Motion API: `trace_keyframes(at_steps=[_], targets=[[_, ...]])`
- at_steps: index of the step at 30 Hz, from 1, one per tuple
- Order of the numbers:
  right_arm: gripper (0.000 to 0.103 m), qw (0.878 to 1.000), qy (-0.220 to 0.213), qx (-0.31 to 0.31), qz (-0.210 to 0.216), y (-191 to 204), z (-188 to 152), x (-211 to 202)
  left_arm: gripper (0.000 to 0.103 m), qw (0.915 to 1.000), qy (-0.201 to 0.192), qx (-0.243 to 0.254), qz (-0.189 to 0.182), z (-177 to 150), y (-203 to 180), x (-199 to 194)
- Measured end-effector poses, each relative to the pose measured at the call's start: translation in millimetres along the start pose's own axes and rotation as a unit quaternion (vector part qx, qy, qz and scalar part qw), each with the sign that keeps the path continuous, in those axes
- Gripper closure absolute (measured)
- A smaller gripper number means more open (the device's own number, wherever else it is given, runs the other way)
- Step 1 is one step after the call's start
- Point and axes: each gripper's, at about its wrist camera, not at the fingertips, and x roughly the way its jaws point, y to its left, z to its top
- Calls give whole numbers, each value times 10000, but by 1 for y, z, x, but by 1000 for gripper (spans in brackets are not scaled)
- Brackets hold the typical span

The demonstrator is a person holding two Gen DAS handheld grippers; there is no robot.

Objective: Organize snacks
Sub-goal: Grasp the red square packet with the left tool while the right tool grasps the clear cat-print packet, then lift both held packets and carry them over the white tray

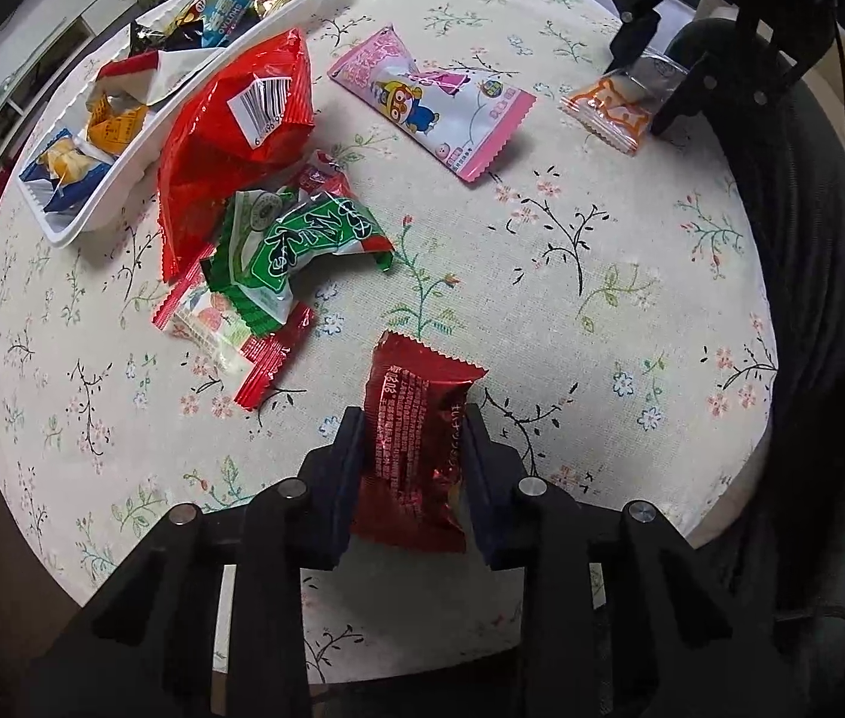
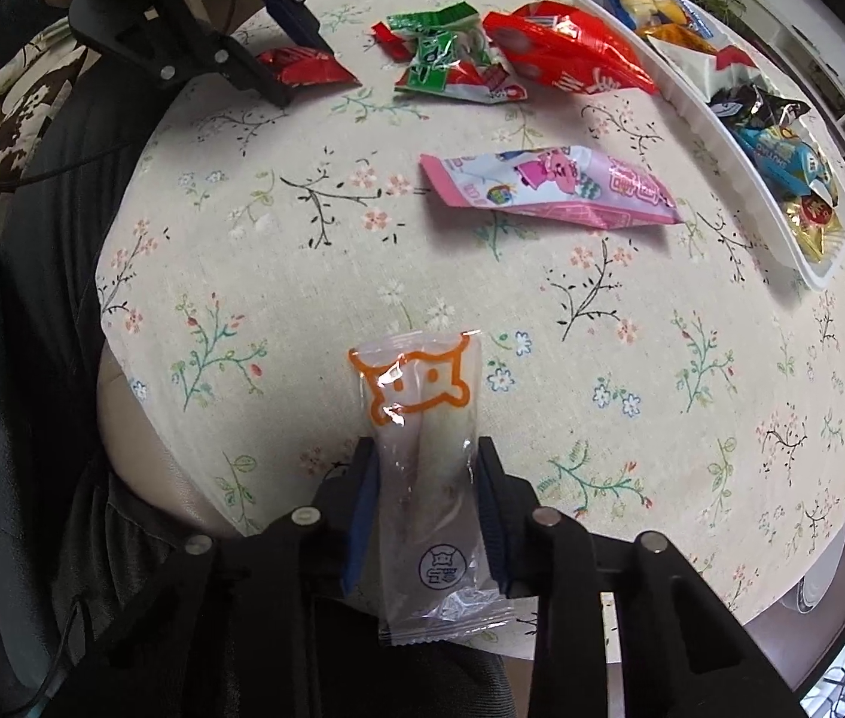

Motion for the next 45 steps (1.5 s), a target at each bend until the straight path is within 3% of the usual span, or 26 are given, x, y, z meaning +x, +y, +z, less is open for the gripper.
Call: trace_keyframes(at_steps=[12, 16, 20, 26, 33, 39, 45], targets=[[72, 9942, -870, 595, 197, 2, -30, -28, 77, 9951, -554, -741, -338, -19, -12, -8], [72, 9888, -1155, 914, 221, -1, -33, -35, 77, 9888, -887, -1130, -415, -23, -10, -17], [72, 9776, -1573, 1357, 339, -3, -39, -47, 77, 9735, -1411, -1713, -558, -26, 0, -33], [72, 9519, -2162, 2128, 423, -17, -36, -64, 77, 9465, -2089, -2298, -872, -10, 26, -65], [72, 9073, -2730, 3184, 305, -70, -24, -92, 77, 9140, -2615, -2936, -1001, 27, 91, -96], [72, 8743, -3013, 3804, 152, -124, -8, -113, 77, 8988, -2784, -3263, -903, 70, 155, -107], [72, 8443, -3162, 4320, 246, -183, 23, -115, 77, 8971, -2588, -3500, -758, 111, 204, -92]])
